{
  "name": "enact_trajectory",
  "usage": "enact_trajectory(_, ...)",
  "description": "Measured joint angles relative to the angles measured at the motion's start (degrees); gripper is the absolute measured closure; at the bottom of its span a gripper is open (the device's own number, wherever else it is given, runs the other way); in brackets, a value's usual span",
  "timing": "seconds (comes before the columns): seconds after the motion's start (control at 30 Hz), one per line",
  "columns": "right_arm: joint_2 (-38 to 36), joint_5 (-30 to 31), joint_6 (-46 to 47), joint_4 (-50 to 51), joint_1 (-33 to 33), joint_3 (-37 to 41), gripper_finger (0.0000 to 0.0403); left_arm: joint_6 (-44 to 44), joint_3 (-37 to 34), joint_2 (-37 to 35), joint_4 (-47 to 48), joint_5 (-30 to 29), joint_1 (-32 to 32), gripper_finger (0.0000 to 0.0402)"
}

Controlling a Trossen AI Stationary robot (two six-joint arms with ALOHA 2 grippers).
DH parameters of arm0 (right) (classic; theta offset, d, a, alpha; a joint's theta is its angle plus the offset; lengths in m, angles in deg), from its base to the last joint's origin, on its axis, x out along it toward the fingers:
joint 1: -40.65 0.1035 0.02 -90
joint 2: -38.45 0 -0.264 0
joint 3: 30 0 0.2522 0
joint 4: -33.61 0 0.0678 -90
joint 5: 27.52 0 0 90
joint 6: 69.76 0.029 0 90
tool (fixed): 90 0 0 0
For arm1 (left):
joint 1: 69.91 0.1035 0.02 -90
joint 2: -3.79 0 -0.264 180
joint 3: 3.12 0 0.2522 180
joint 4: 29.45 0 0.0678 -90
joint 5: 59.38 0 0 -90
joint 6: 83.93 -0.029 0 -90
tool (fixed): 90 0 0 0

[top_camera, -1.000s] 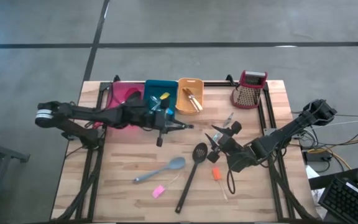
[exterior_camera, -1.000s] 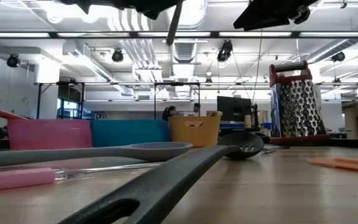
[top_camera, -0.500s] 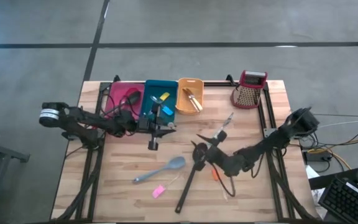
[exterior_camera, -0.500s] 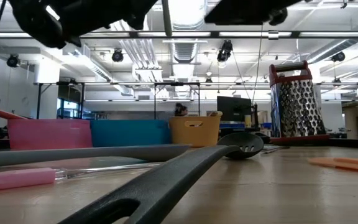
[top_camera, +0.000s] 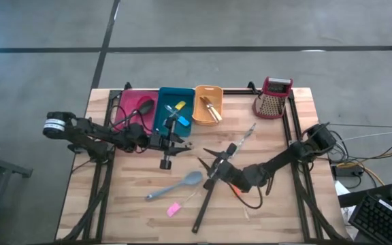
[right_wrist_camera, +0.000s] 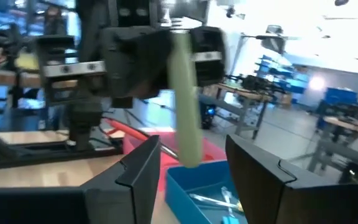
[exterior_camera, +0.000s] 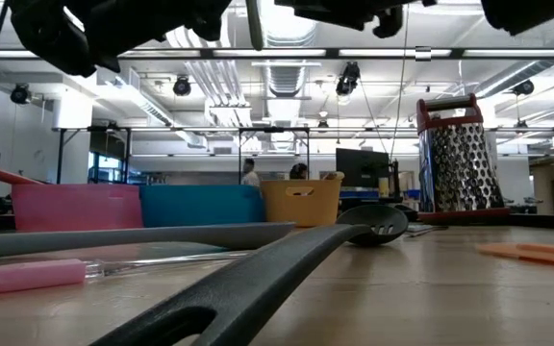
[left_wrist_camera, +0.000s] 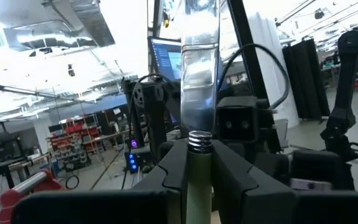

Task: Pick & Place Kitchen Items
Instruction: Put the green knife into the yellow bin

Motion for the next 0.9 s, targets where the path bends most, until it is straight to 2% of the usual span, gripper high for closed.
enact_trajectory(0.2,0.0,-2.1,2.9,11.5,-1.8,-6.1,0.0197,-0.8,0.0,0.0,0.1,0.0,0.0,0.0356)
enact_trajectory(0.37,0.0,-2.7,3.0,14.5,-4.1,-9.6,0.0179,-0.8,0.0,0.0,0.2,0.3,0.0,0.0356)
enact_trajectory(0.5,0.0,-4.8,6.4,18.4,-5.9,-11.1,0.0181,-0.9,0.0,0.0,0.3,0.5,0.0,0.0356)
enact_trajectory(0.67,0.0,-6.8,14.5,29.7,-7.7,-13.2,0.0234,-0.9,0.0,0.0,0.3,0.5,0.0,0.0356)
enact_trajectory(0.83,-0.1,-7.2,12.9,31.4,-7.9,-13.3,0.0348,-0.4,0.0,0.0,0.5,0.4,0.0,0.0356)
enact_trajectory(0.9,-0.2,-7.0,12.2,31.5,-7.6,-13.2,0.0344,-0.8,0.0,0.0,0.8,0.4,0.0,0.0356)
